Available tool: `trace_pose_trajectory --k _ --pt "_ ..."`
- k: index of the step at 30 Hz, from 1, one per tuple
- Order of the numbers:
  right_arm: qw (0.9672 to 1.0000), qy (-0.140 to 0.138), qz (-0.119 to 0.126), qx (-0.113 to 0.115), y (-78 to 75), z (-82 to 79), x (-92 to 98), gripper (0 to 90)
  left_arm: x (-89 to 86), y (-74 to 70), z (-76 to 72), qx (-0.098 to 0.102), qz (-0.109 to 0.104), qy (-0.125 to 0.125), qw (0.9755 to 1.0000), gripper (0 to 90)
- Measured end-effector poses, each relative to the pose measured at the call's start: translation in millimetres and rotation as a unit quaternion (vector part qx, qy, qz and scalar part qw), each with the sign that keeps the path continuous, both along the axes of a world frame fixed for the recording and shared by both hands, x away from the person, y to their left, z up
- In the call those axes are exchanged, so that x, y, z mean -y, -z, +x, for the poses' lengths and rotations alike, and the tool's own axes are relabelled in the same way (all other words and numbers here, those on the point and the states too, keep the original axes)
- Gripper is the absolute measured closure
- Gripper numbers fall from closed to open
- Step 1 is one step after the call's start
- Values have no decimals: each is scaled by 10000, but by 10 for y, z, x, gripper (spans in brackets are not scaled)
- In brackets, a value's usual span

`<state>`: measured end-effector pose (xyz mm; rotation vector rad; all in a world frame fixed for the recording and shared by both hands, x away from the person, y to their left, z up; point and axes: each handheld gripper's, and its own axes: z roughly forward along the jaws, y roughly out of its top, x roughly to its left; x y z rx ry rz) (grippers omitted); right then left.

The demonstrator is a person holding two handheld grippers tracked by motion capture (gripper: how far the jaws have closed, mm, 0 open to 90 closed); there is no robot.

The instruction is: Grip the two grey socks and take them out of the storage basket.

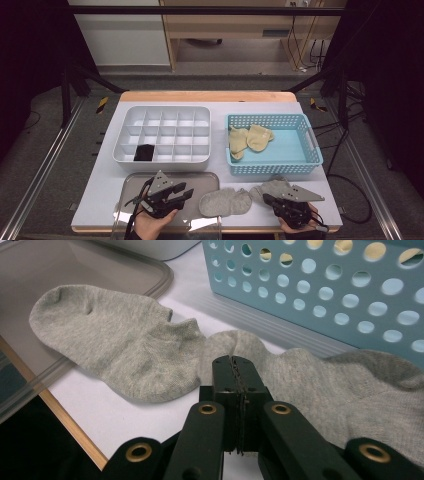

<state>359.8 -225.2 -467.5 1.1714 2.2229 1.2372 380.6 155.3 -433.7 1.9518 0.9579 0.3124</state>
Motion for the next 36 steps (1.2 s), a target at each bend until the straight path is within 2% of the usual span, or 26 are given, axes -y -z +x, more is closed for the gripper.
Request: trace_pose_trajectory --k 2,5,7,10,11,15,19,21,24,26,28,30,33,36 --pt "10000 24 -54 7 44 3 -25 795 -4 -4 -1 21 3 1 10000 615" --pt "9999 -39 -131 -27 98 10 -66 743 -13 -12 -2 34 -13 -3 10000 615" --pt "9997 -96 -195 -103 127 17 -89 748 -15 -23 -4 49 -23 -14 10000 615" --pt "9992 -222 -251 -240 154 32 -108 883 -17 -34 -6 67 -36 -15 10000 615" --pt "9990 -235 -272 -263 155 37 -108 900 -16 -35 -9 61 -44 -18 10000 615" --pt "9991 -175 -171 -335 116 32 -67 900 -6 -37 -15 67 -49 5 10000 615" --pt "9998 -164 -9 -102 37 -7 -10 900 -8 -37 -13 63 -57 3 10000 614" --pt "9998 -176 13 -56 38 -32 -14 805 -10 -36 -13 62 -58 -3 10000 614" --pt "9997 -198 -88 -92 93 -53 -56 744 -6 -36 -19 69 -57 -3 10000 614" --pt "9995 -253 -152 -144 128 -46 -97 738 -3 -35 -21 71 -55 4 10000 614" --pt "9991 -280 -242 -181 153 -35 -134 750 -6 -34 -21 74 -60 0 10000 614" --pt "9989 -310 -291 -211 167 -28 -142 808 -11 -35 -17 83 -68 -5 9999 614" --pt "9989 -278 -251 -288 158 -18 -135 858 -12 -37 -19 96 -74 -2 9999 615" --pt "9994 -227 -119 -237 84 -35 -96 863 -8 -42 -21 91 -91 15 9999 615"
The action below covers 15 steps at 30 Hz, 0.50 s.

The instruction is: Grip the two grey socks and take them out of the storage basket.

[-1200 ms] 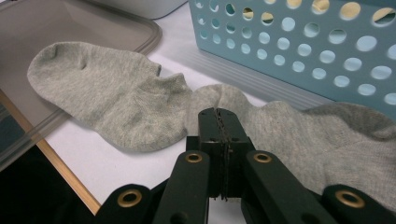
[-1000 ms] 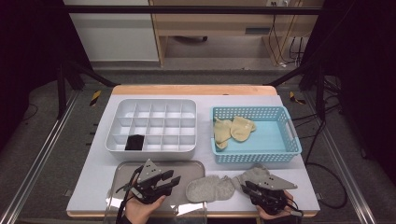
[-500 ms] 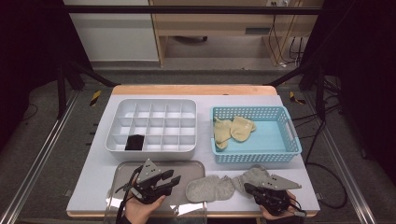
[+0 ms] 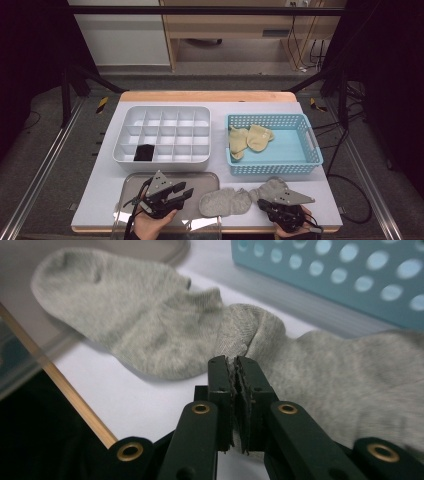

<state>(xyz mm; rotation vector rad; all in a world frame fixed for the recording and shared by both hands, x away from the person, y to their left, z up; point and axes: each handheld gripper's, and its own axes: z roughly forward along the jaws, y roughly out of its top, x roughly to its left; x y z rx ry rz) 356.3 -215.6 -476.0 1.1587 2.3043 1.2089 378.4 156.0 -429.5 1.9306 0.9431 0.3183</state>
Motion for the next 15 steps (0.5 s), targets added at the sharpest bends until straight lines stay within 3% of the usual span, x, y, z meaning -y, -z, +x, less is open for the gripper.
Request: trace_pose_trajectory --k 4,8,15 --pt "9994 -35 345 -5 -198 -51 93 854 5 -10 -5 3 -11 28 10000 615" --pt "9988 -293 364 -175 -315 -8 54 853 20 -20 -7 -11 -10 79 10000 615" --pt "9971 -486 388 -443 -232 334 -175 839 74 -133 -9 111 -39 206 9997 608"
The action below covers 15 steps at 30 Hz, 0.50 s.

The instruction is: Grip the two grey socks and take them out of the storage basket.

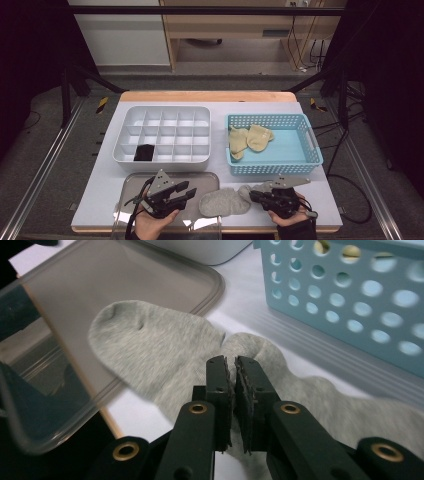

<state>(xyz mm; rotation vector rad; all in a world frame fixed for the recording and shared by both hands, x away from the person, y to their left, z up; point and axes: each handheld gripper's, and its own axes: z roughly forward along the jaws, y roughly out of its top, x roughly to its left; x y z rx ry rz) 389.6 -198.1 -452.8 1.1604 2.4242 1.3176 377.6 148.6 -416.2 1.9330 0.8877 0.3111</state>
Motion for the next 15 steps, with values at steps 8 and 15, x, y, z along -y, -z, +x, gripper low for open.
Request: trace_pose_trajectory --k 8,15 --pt "9992 379 -92 -4 103 266 -86 846 266 -148 52 46 202 303 9993 595" --pt "9980 482 -40 396 79 213 54 801 597 -118 123 -15 335 539 9980 577"
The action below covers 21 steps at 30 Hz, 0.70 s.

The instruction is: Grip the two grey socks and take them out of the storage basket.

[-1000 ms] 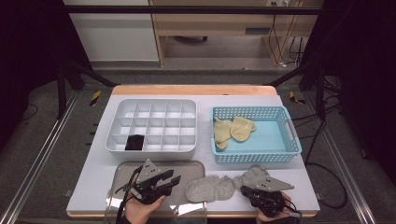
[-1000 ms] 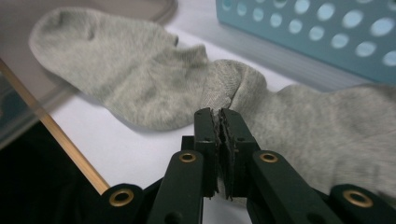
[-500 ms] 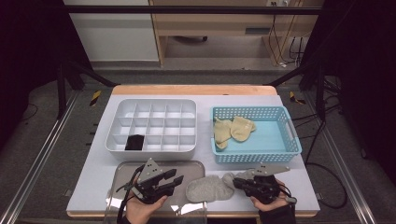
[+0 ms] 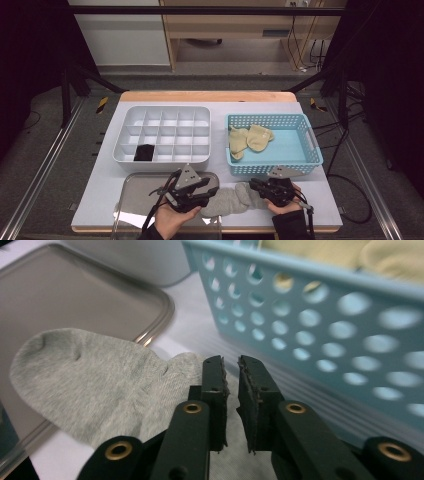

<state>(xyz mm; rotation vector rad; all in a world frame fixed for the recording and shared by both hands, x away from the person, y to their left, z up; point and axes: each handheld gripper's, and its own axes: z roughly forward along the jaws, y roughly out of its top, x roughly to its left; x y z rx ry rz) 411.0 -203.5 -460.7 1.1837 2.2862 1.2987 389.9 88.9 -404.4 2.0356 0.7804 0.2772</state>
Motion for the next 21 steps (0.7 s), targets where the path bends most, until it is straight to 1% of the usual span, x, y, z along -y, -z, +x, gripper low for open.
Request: trace_pose_trajectory --k 1,3,5,7,9,12,15,17,19,21 --pt "10000 -16 -5 93 -22 -38 48 791 25 -1 13 -20 -23 6 10000 577" --pt "9997 -94 24 210 -44 -122 140 771 53 -14 39 34 -65 -43 10000 581" --pt "9995 -152 -26 266 -20 -210 210 751 60 -23 65 86 -107 -116 9998 592" --pt "9994 -173 -114 273 32 -290 259 732 54 -18 80 131 -118 -195 9997 614" --pt "9995 -185 -142 235 93 -346 294 715 38 1 84 135 -163 -245 9995 642" --pt "9993 -198 -214 238 154 -393 310 668 -7 42 75 94 -212 -282 9993 657" --pt "9990 -227 -278 276 159 -422 309 627 -102 77 59 33 -338 -343 9988 661" --pt "9986 -304 -341 260 179 -436 304 613 -169 97 52 -1 -390 -398 9984 662" --pt "9985 -328 -379 220 216 -430 296 627 -214 116 45 -15 -427 -447 9981 664" --pt "9982 -351 -476 140 251 -414 289 676 -229 133 40 -31 -441 -461 9980 665"
